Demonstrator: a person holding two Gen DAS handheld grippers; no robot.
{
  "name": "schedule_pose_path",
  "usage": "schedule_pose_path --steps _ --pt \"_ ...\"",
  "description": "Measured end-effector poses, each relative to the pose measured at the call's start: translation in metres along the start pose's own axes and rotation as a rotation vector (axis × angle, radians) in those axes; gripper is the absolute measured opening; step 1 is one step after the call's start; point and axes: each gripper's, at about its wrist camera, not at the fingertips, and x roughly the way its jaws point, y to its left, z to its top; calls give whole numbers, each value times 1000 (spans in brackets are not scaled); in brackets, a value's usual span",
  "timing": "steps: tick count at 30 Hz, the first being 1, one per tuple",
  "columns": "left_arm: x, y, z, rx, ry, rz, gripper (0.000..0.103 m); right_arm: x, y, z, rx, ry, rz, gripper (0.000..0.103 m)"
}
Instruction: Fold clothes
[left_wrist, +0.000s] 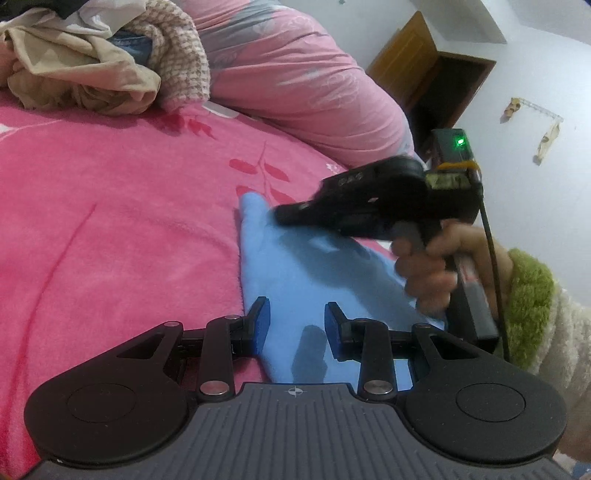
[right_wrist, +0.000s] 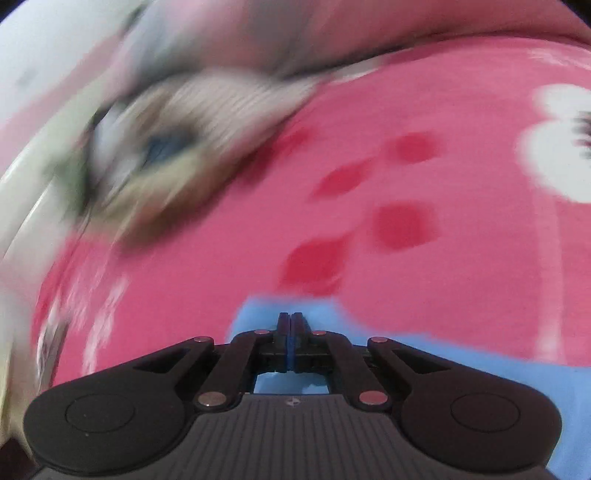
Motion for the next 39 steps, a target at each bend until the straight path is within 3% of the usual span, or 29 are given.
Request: schedule_pose_path --steps 3,5,7,9,11,13,16,20,23,26,29,31,33,36,39 --pt "0 2 0 -10 0 -8 33 -25 9 0 -42 5 75 0" --pt "0 1 -1 -7 -1 -7 33 -19 23 -7 -84 103 177 0" --pt "0 1 -1 -4 -1 -6 33 2 33 -11 -109 171 206 0" --pt "0 1 -1 -1 0 -5 33 24 29 -6 -77 166 169 0" --pt "1 1 0 2 4 -2 33 29 16 3 11 103 156 0" --pt "2 -1 1 10 9 5 33 1 8 9 38 -5 40 1" --pt "0 -5 1 23 17 18 34 -61 1 4 1 -99 -20 1" --pt "-2 -15 4 54 30 50 35 -124 -7 -26 -51 -93 -61 1" --pt "-5 -26 7 92 44 87 36 -132 -24 -53 -30 9 -46 1" --pt "-13 -39 10 127 52 127 36 -123 -63 -62 78 59 -108 0" --pt "-29 -54 12 181 44 155 37 -153 -89 -69 239 -90 -163 1" --pt "-37 -65 10 220 52 161 40 -177 -77 -76 191 -163 -188 1" --pt "-42 -78 7 260 74 167 41 -194 -62 -90 138 -165 -135 1" --pt "-29 -93 -4 307 154 204 41 -207 -30 -121 3 -115 -58 1" --pt "-15 -105 -21 348 254 254 42 -205 -18 -157 -114 -35 -80 1"
